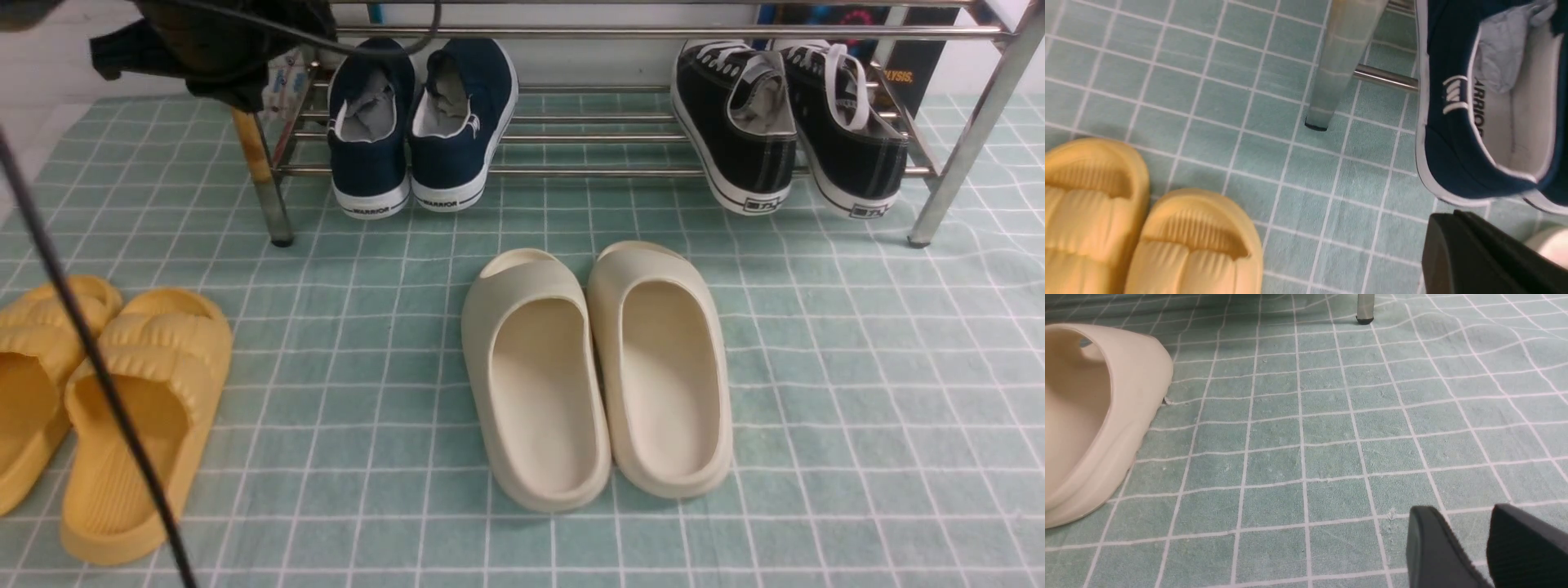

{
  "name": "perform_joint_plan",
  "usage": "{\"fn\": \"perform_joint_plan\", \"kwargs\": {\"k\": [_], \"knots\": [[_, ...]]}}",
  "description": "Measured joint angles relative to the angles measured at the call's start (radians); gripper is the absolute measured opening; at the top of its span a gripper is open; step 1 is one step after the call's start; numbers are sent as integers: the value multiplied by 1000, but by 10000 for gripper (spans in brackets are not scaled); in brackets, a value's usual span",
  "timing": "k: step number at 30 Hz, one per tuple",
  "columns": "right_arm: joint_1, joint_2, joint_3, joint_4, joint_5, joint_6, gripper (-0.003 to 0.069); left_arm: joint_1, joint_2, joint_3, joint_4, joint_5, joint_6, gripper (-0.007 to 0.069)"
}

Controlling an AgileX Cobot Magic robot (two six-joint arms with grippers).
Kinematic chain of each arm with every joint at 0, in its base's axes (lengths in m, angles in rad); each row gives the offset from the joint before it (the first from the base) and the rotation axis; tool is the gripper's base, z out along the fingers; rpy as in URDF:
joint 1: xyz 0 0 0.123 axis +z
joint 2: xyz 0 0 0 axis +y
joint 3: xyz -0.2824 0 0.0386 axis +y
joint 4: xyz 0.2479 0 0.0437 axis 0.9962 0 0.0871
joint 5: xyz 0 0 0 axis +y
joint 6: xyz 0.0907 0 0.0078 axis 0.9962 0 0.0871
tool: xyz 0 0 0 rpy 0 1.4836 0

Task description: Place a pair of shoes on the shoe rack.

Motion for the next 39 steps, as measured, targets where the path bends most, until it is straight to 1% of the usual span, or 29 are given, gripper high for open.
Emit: {"fn": "perform_joint_plan", "kwargs": {"k": [1, 2, 3, 4, 5, 7, 11, 12, 13, 17, 18, 20, 21, 22, 23, 24, 27, 28, 29, 32, 39], "knots": [[0, 0, 0, 0, 0, 0, 239, 0, -25, 32, 0, -12, 0, -13], [0, 0, 0, 0, 0, 0, 239, 0, -149, 135, -8, -76, 0, -13], [0, 0, 0, 0, 0, 0, 239, 0, -165, 148, -10, -84, 0, -13], [0, 0, 0, 0, 0, 0, 239, 0, -290, 236, -21, -150, 0, -13], [0, 0, 0, 0, 0, 0, 239, 0, -355, 289, -27, -177, 0, -13], [0, 0, 0, 0, 0, 0, 239, 0, -531, 443, -45, -290, 0, -13], [0, 0, 0, 0, 0, 0, 239, 0, -802, 741, -49, -461, 1, -13], [0, 0, 0, 0, 0, 0, 239, 0, -815, 741, -49, -469, 1, -13], [0, 0, 0, 0, 0, 0, 239, 0, -913, 854, -49, -520, 1, -13], [0, 0, 0, 0, 0, 0, 239, 0, -1116, 1093, -52, -562, 18, -13], [0, 0, 0, 0, 0, 0, 239, 0, -1154, 1125, -52, -567, 29, -13], [0, 0, 0, 0, 0, 0, 239, 0, -1255, 1250, -52, -582, 65, -13], [0, 0, 0, 0, 0, 0, 239, 0, -1263, 1250, -52, -584, 70, -13], [0, 0, 0, 0, 0, 0, 239, 0, -1299, 1300, -53, -592, 85, -13], [0, 0, 0, 0, 0, 0, 239, 0, -1386, 1385, -53, -620, 119, -13], [0, 0, 0, 0, 0, 0, 239, 0, -1386, 1394, -53, -623, 122, -13], [0, 0, 0, 0, 0, 0, 239, 0, -1528, 1541, -82, -726, 146, -13], [0, 0, 0, 0, 0, 0, 239, 0, -1534, 1548, -85, -733, 146, -13], [0, 0, 0, 0, 0, 0, 239, 0, -1574, 1606, -106, -801, 149, -13], [0, 0, 0, 0, 0, 0, 239, 0, -1623, 1663, -115, -880, 157, -13], [0, 0, 0, 0, 0, 0, 239, 0, -1642, 1720, -136, -914, 161, -13]]}}
